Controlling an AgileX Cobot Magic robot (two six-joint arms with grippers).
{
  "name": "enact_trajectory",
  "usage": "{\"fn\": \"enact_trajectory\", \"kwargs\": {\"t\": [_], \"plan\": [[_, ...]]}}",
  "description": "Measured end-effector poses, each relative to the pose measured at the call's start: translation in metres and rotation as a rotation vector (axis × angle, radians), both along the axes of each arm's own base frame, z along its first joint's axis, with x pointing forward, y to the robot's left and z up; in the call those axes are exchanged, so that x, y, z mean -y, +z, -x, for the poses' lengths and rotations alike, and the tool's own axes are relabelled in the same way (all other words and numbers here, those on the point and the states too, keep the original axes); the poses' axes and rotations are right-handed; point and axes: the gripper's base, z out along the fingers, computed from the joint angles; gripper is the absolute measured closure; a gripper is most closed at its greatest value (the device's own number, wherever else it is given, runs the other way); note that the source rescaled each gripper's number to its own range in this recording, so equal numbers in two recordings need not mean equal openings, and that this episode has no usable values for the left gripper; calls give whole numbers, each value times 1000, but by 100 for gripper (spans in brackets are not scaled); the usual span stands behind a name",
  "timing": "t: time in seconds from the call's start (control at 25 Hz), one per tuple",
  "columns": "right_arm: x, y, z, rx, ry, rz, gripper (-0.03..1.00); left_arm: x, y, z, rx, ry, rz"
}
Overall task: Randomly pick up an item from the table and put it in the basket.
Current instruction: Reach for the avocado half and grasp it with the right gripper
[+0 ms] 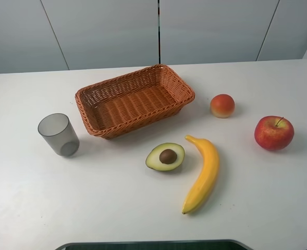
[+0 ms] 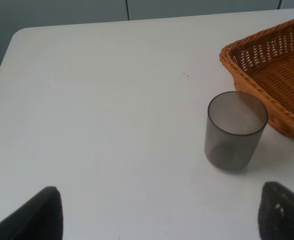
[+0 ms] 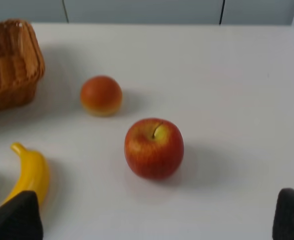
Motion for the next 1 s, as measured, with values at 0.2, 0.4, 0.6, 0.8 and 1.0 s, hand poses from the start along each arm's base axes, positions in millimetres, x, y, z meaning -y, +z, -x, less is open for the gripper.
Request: {"fn": "enact_trajectory", "kwargs": {"t": [0.2,0.4,0.6,0.8,1.0], "plan": [[-3,30,-37,-166,-1,10,-3,0,0,0,0,0,0],[-9,38,-103,-371,19,32,-3,0,0,0,0,0,0],[-55,17,-152,-516,264,107,-3,0,0,0,0,0,0],[-115,-1,-179,-577,518,223,-3,0,0,0,0,0,0],[-161,-26,-202,-653,688,347,-3,0,0,0,0,1,-2]]}}
